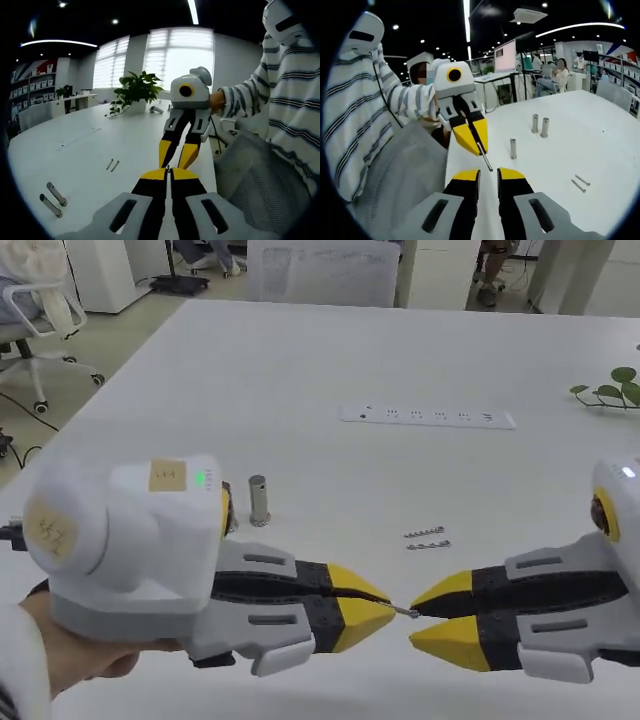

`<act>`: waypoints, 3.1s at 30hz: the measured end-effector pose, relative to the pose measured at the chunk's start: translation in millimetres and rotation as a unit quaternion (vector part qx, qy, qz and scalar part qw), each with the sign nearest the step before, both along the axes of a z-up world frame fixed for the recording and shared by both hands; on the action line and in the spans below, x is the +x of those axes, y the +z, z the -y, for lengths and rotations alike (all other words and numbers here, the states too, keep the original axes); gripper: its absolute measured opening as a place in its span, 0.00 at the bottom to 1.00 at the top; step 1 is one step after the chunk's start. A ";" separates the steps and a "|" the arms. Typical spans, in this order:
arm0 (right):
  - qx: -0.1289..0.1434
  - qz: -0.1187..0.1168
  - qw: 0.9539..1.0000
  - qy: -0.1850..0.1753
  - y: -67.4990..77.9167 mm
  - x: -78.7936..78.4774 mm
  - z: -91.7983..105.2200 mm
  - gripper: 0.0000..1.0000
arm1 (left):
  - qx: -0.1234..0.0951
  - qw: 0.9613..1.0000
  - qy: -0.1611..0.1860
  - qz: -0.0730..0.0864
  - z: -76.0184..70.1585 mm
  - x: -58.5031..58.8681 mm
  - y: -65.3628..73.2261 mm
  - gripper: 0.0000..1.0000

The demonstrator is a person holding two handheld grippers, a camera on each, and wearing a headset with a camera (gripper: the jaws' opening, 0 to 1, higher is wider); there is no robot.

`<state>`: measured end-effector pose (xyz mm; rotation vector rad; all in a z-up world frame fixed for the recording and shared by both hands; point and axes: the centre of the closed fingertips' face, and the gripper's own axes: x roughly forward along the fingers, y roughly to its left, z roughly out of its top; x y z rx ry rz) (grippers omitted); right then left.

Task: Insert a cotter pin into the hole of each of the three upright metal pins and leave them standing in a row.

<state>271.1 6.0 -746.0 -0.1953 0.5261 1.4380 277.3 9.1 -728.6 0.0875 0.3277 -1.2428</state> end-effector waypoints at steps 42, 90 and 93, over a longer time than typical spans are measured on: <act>-0.047 0.035 0.994 0.092 -6.3 -15.8 1.0 0.04 | 0.021 0.999 -0.021 -0.022 -0.3 -13.9 -20.1 0.01; -0.118 0.029 0.991 0.057 -42.3 41.4 -33.1 0.03 | 0.112 0.959 0.255 -0.059 -112.6 63.2 -104.4 0.20; -0.117 0.028 0.991 0.054 -43.1 44.0 -34.1 0.03 | 0.108 0.960 0.253 -0.057 -107.5 64.6 -104.1 0.20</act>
